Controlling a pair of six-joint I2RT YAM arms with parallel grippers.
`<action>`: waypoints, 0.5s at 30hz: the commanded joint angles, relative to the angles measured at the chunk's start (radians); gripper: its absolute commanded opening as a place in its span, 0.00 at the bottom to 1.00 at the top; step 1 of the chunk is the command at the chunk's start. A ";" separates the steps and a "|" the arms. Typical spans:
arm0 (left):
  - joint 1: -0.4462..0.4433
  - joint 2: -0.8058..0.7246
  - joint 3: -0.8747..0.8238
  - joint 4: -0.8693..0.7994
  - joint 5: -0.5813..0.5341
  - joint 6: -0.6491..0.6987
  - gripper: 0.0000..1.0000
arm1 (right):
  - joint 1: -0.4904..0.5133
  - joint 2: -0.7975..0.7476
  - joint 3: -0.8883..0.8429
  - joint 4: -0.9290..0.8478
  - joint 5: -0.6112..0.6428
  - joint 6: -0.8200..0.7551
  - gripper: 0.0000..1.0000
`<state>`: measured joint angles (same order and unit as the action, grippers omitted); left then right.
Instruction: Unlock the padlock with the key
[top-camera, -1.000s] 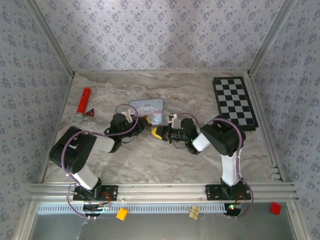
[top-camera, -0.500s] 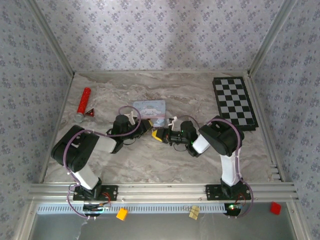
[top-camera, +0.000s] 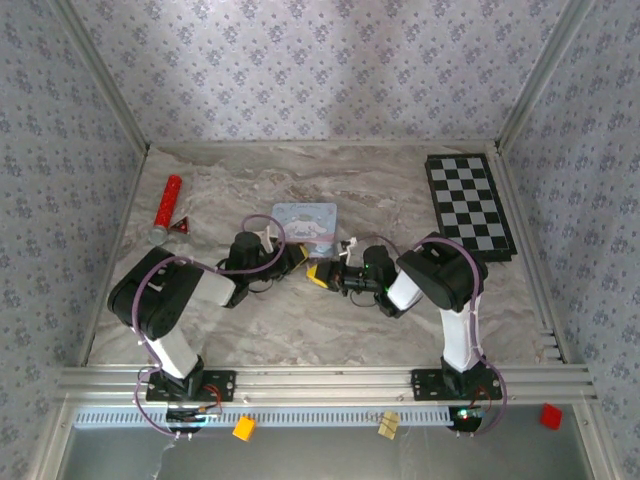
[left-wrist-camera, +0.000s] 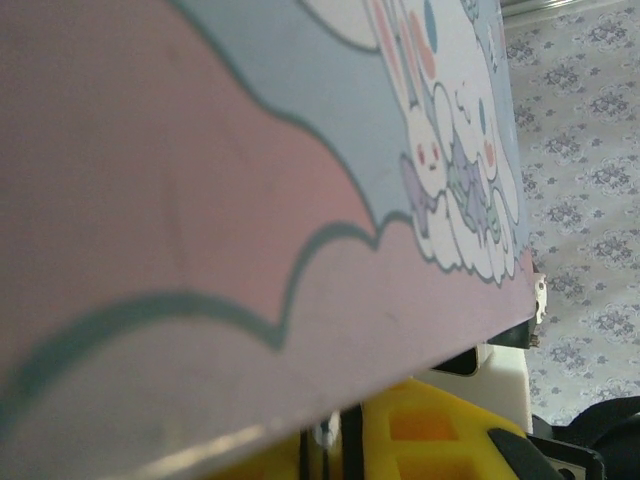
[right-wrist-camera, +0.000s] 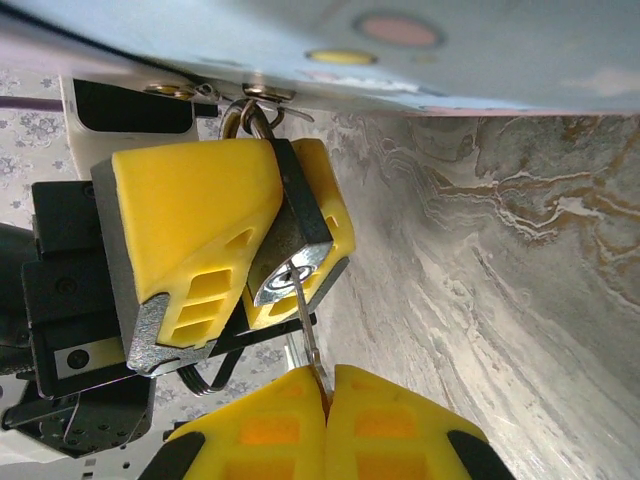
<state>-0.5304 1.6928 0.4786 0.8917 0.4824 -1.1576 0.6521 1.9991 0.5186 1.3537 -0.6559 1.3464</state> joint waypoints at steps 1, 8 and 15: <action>-0.033 0.003 -0.007 0.052 0.125 -0.018 0.08 | -0.030 -0.002 0.008 0.040 0.048 0.004 0.00; -0.033 -0.008 -0.008 0.038 0.125 -0.001 0.08 | -0.056 -0.011 0.010 0.041 0.036 0.029 0.00; -0.038 -0.003 -0.003 0.060 0.124 0.017 0.07 | -0.056 -0.013 0.018 0.040 0.029 0.073 0.00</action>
<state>-0.5323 1.6928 0.4786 0.9028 0.4824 -1.1591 0.6231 1.9991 0.5186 1.3613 -0.6998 1.3861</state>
